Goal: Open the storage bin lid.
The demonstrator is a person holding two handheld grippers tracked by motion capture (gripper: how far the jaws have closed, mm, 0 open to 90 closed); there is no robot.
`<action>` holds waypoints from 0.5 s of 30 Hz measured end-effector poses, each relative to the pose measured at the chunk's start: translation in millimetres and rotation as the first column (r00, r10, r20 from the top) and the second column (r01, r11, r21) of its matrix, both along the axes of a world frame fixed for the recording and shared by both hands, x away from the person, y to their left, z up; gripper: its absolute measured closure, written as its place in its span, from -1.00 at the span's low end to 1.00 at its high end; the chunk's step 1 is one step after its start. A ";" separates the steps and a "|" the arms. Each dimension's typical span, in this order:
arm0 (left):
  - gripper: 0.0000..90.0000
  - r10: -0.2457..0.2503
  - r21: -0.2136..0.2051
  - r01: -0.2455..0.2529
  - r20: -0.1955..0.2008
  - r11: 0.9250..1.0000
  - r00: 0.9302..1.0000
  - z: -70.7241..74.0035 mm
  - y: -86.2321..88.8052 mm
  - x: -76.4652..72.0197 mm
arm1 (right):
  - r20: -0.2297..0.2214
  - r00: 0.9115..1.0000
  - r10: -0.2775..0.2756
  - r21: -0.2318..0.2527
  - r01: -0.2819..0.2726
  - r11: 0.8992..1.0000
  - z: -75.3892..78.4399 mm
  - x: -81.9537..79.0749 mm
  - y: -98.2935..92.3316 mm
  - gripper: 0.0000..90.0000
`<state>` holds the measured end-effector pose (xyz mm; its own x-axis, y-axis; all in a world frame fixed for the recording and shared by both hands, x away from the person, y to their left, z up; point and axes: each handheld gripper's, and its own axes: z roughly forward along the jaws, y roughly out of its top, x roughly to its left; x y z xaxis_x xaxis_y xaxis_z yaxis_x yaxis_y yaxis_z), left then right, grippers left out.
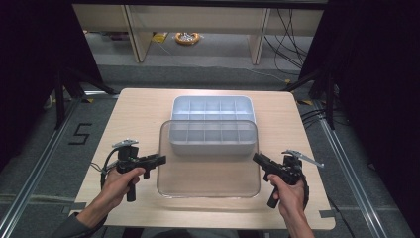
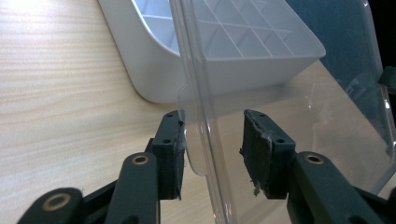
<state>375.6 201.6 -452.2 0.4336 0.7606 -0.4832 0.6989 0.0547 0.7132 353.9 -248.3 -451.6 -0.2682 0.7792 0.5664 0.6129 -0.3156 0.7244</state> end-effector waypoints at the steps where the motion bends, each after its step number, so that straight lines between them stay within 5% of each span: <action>1: 0.30 0.000 -0.003 0.000 -0.002 1.000 1.000 -1.4 0.2 -1.9 | -0.009 1.000 -0.007 0.001 0.007 1.000 -0.7 -2.4 0.3 0.53; 7: 0.30 -0.010 -0.011 0.010 -0.028 1.000 1.000 -13.2 1.4 -11.3 | 0.007 1.000 0.003 0.001 -0.003 1.000 -6.1 -15.6 -0.2 0.53; 9: 0.30 -0.015 -0.009 0.014 -0.036 1.000 0.999 -17.0 1.9 -13.7 | -0.031 1.000 0.008 0.040 -0.006 0.999 -4.3 -21.4 1.9 0.53; 10: 0.30 -0.012 -0.004 0.012 -0.039 1.000 0.999 -18.6 1.7 -14.7 | -0.011 1.000 0.007 0.009 -0.007 1.000 -7.9 -21.2 1.1 0.53; 15: 0.30 -0.024 -0.002 0.024 -0.057 1.000 0.998 -25.3 0.7 -18.3 | -0.020 1.000 0.010 0.011 -0.010 1.000 -17.3 -25.6 -1.1 0.53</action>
